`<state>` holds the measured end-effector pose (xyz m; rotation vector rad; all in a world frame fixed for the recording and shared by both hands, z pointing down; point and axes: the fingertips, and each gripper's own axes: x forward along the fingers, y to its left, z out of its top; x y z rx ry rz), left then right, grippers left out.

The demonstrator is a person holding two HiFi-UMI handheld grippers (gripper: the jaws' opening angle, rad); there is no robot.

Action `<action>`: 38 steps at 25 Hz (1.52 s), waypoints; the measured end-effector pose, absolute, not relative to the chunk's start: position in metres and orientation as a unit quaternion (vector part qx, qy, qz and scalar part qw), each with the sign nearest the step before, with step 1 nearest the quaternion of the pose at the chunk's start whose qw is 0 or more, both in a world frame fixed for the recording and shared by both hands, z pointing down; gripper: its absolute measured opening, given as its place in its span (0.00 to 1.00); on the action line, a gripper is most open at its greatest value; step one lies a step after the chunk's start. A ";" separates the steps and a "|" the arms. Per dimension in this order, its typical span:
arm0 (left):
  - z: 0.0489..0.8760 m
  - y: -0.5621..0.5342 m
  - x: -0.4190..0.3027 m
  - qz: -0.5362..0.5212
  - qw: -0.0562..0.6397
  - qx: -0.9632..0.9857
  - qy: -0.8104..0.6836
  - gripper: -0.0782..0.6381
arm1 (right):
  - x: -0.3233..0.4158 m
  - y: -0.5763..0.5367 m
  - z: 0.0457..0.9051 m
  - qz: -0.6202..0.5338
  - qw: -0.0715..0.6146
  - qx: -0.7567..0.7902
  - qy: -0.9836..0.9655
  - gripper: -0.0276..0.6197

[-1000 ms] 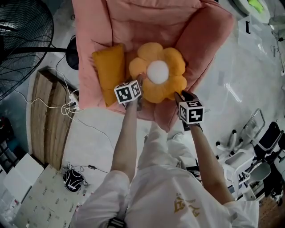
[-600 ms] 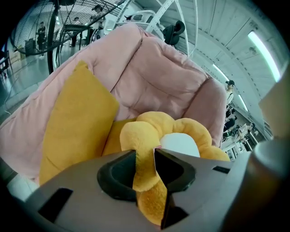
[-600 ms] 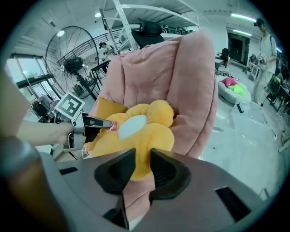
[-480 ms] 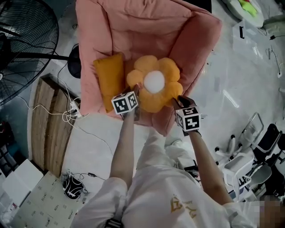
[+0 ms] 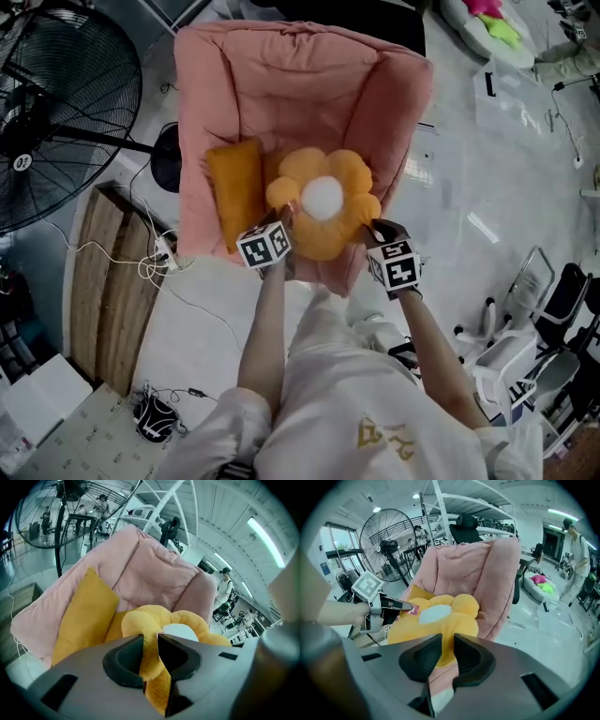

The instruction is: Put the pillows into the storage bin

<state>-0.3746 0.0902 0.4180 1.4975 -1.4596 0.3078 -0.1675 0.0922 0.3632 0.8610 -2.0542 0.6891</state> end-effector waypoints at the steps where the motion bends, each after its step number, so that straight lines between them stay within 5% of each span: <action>1: 0.411 0.092 -0.372 0.124 0.488 0.620 -0.601 0.26 | -0.164 0.095 0.359 0.270 0.392 0.341 -0.810 0.18; 38: 0.283 0.084 -0.178 0.109 0.377 0.778 -0.491 0.20 | 0.024 0.127 0.277 0.264 0.303 0.476 -0.782 0.10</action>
